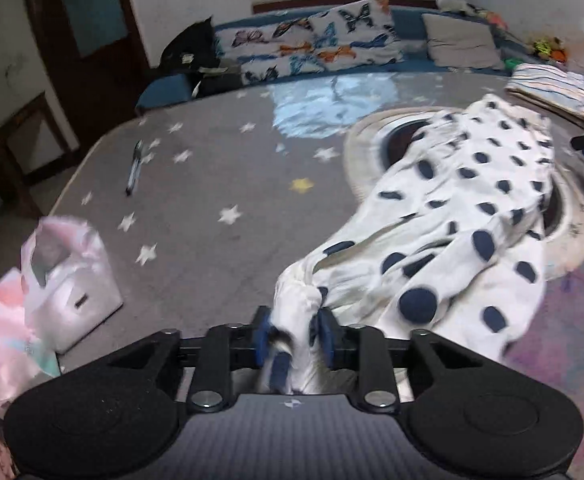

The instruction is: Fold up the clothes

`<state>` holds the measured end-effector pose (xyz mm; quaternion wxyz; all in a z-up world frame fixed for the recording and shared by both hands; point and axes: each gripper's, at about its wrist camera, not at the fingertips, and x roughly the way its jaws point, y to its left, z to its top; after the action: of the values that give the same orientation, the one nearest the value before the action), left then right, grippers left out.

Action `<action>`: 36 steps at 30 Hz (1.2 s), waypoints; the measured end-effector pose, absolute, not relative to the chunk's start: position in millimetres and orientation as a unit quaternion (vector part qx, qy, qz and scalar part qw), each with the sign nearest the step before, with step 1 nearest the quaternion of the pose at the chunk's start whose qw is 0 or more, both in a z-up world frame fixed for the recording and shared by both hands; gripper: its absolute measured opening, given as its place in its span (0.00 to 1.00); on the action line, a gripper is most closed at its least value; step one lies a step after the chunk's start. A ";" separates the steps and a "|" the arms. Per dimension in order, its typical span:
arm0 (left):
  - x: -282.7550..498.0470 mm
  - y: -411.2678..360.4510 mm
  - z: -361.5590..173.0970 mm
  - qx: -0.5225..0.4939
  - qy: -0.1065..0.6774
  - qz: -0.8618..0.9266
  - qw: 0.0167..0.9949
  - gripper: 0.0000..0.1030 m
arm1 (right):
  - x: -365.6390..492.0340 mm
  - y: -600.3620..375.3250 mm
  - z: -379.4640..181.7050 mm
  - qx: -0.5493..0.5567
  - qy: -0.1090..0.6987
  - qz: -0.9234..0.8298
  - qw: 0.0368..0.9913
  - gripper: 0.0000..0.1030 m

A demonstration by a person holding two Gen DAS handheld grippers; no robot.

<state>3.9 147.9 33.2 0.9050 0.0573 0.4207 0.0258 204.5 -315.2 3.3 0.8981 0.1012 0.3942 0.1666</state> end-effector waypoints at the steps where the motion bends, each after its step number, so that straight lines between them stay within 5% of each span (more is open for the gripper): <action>1: 4.6 151.2 31.8 0.053 0.422 0.026 0.905 0.38 | 210.7 -313.2 1.9 0.109 0.396 0.168 0.896 0.51; 12: 4.6 154.0 35.6 0.056 0.420 0.025 0.905 0.52 | 257.5 -281.8 -16.8 0.164 0.392 0.180 0.887 0.50; 15: 3.9 155.9 35.6 0.053 0.418 0.024 0.907 0.53 | 252.1 -278.7 -16.2 0.144 0.389 0.171 0.894 0.16; 20: 2.1 158.0 35.5 0.049 0.412 0.018 0.910 0.54 | 226.8 -290.8 -7.0 0.121 0.379 0.139 0.907 0.09; 29: 5.6 157.2 48.1 0.074 0.381 -0.007 0.922 0.58 | 129.4 -351.5 -0.9 0.115 0.407 0.039 0.905 0.10; 34: 7.3 157.5 65.4 0.065 0.356 0.001 0.932 0.58 | 91.4 -370.0 13.5 0.080 0.390 0.021 0.917 0.34; 36: 6.1 146.4 75.7 0.067 0.338 -0.014 0.939 0.58 | 86.8 -364.2 29.6 0.046 0.367 0.022 0.929 0.34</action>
<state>6.1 146.4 75.7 0.9386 0.0669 0.3381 -0.0139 86.8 -364.2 29.6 0.9288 0.0465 0.3669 0.0222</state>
